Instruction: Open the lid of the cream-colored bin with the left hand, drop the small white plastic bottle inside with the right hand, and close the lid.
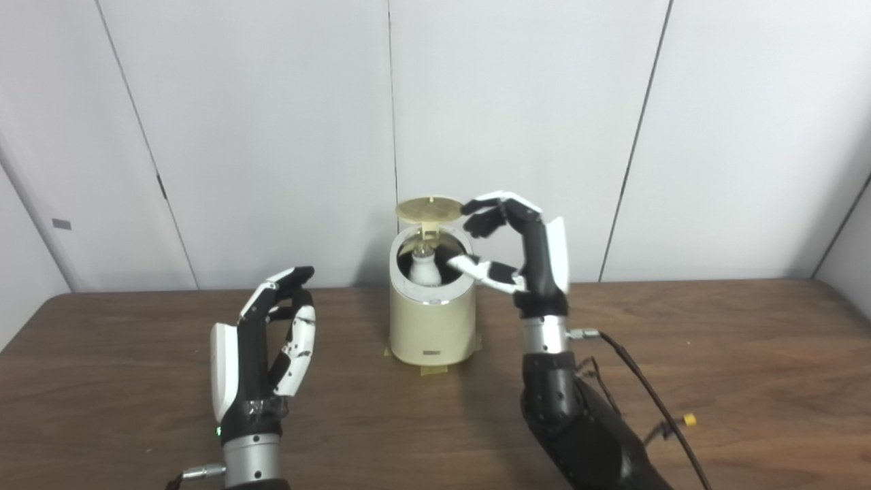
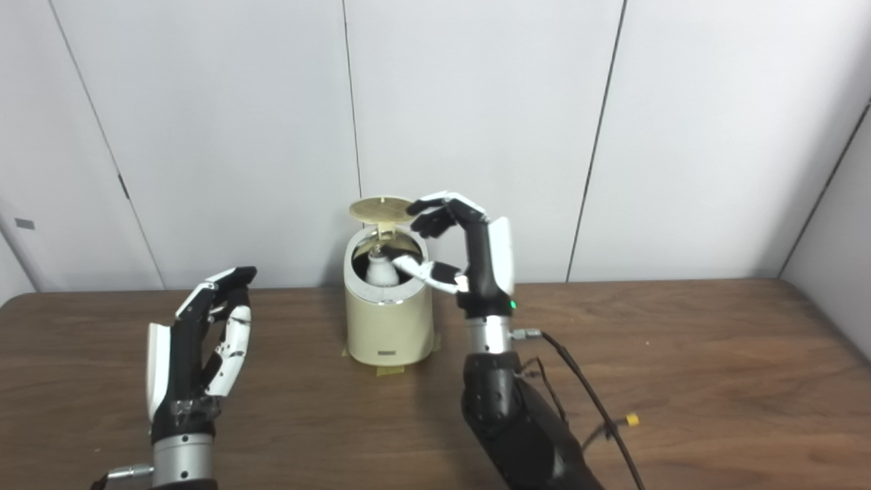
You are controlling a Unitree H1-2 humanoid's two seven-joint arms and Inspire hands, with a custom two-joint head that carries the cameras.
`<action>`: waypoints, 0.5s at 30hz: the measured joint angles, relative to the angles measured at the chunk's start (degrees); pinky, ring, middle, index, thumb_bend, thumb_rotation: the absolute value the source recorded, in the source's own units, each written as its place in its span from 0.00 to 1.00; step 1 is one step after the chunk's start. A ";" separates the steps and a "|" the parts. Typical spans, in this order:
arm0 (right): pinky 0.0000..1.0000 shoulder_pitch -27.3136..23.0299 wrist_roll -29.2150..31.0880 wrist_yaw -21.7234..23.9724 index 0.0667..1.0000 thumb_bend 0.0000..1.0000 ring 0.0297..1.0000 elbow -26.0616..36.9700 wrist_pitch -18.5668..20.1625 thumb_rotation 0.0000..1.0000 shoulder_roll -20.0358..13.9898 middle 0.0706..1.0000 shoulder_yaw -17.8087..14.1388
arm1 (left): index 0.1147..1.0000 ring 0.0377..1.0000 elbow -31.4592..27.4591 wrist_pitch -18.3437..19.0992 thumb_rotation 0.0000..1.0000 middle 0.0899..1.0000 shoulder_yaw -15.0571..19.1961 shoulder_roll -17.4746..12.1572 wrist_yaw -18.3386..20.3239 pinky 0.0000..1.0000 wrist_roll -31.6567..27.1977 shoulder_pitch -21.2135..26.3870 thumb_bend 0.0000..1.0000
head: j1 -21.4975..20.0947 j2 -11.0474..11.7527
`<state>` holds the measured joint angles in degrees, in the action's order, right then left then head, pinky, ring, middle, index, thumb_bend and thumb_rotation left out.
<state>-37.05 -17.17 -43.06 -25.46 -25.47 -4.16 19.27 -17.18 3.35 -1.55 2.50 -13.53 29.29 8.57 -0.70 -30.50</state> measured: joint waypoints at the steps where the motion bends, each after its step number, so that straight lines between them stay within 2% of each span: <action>1: 0.47 0.94 0.47 -0.38 0.45 0.52 0.53 1.70 0.00 0.17 0.50 0.56 -1.10 | 0.71 0.75 0.00 0.00 0.73 0.73 0.10 -0.07 -0.03 0.67 0.00 0.00 0.25 | 0.00 0.00; 2: 0.51 1.68 1.14 -0.72 0.56 0.66 0.58 3.28 0.02 0.30 0.93 0.61 -2.19 | 0.71 0.75 0.00 0.00 0.73 0.74 0.09 -0.11 -0.02 0.67 -0.01 0.01 0.25 | -0.09 0.09; 3: 0.53 2.26 1.83 -0.90 0.63 0.73 0.60 5.15 0.03 0.39 1.22 0.65 -3.42 | 0.71 0.75 0.01 0.00 0.73 0.74 0.06 -0.09 0.00 0.67 -0.01 0.01 0.25 | -0.09 0.09; 4: 0.52 2.93 2.24 -0.94 0.68 0.76 0.60 7.18 0.02 0.46 1.43 0.68 -4.73 | 0.71 0.75 0.01 0.00 0.73 0.74 0.05 -0.07 0.00 0.67 -0.02 0.01 0.25 | -0.09 0.09; 5: 0.51 3.44 2.52 -0.88 0.70 0.77 0.60 8.97 0.01 0.49 1.55 0.69 -5.95 | 0.71 0.75 0.01 0.00 0.73 0.74 0.10 -0.10 -0.01 0.67 -0.02 0.00 0.25 | -0.09 0.09; 6: 0.48 3.81 2.68 -0.74 0.70 0.75 0.58 10.46 0.04 0.51 1.57 0.67 -7.10 | 0.71 0.75 0.04 -0.01 0.73 0.74 0.17 -0.16 -0.02 0.67 -0.07 0.01 0.25 | -0.09 0.09; 7: 0.45 4.39 2.87 -0.37 0.65 0.71 0.55 12.44 0.04 0.49 1.42 0.61 -8.05 | 0.71 0.75 0.05 -0.01 0.72 0.74 0.16 -0.16 -0.02 0.67 -0.09 0.02 0.25 | -0.09 0.26; 8: 0.43 5.26 3.13 -0.01 0.55 0.61 0.50 14.92 0.01 0.34 1.19 0.54 -8.82 | 0.71 0.75 0.08 -0.01 0.73 0.74 0.16 -0.15 -0.01 0.67 -0.13 0.01 0.26 | -0.18 0.26; 10: 0.38 7.02 3.82 0.32 0.47 0.53 0.41 19.19 -0.10 0.20 0.70 0.43 -9.94 | 0.71 0.75 0.10 -0.01 0.73 0.74 0.29 -0.17 0.00 0.68 -0.36 0.02 0.26 | -0.26 0.26; 12: 0.35 8.33 4.28 0.82 0.45 0.51 0.37 20.57 -0.20 0.17 0.30 0.37 -11.45 | 0.71 0.75 0.12 -0.04 0.73 0.74 0.32 -0.21 0.00 0.68 -0.43 0.02 0.26 | -0.27 0.35; 15: 0.41 11.30 6.97 4.57 0.44 0.51 0.39 21.55 0.24 0.16 -0.23 0.38 -14.69 | 0.71 0.75 0.13 -0.15 0.73 0.74 0.33 -0.29 0.00 0.67 -0.43 0.01 0.26 | -0.18 0.35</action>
<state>-25.75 -10.20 -38.50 -3.92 -25.24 -4.40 4.58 -17.05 3.20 -1.23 2.20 -13.53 28.87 8.58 -0.88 -30.15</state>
